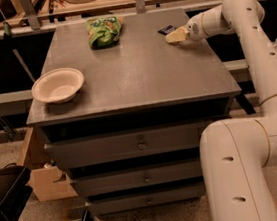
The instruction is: Move rxbar blueberry near paper bowl
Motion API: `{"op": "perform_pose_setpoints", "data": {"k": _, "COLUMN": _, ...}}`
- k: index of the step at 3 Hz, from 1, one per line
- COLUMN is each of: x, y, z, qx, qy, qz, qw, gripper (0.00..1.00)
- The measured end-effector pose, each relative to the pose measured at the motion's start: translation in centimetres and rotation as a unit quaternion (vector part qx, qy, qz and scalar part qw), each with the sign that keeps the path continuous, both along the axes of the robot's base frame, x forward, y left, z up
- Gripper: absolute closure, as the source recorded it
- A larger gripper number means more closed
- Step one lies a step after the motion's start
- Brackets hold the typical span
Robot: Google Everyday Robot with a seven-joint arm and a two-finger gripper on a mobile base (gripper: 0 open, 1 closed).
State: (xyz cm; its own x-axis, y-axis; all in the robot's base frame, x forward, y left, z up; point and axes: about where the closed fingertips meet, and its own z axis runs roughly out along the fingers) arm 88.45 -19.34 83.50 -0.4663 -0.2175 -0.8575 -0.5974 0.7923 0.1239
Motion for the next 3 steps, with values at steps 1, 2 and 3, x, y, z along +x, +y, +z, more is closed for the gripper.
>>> {"op": "perform_pose_setpoints", "data": {"k": 1, "x": 0.0, "y": 0.0, "z": 0.0, "qx": 0.000, "qy": 0.000, "qz": 0.000, "qw": 1.0000, "gripper": 0.00}}
{"op": "perform_pose_setpoints", "data": {"k": 2, "x": 0.0, "y": 0.3, "z": -0.4, "qx": -0.001, "qy": -0.001, "qz": 0.007, "qw": 1.0000, "gripper": 0.00}}
{"op": "perform_pose_setpoints", "data": {"k": 3, "x": -0.6, "y": 1.1, "z": -0.8, "qx": -0.021, "qy": -0.009, "qz": 0.038, "qw": 0.9990, "gripper": 0.00}}
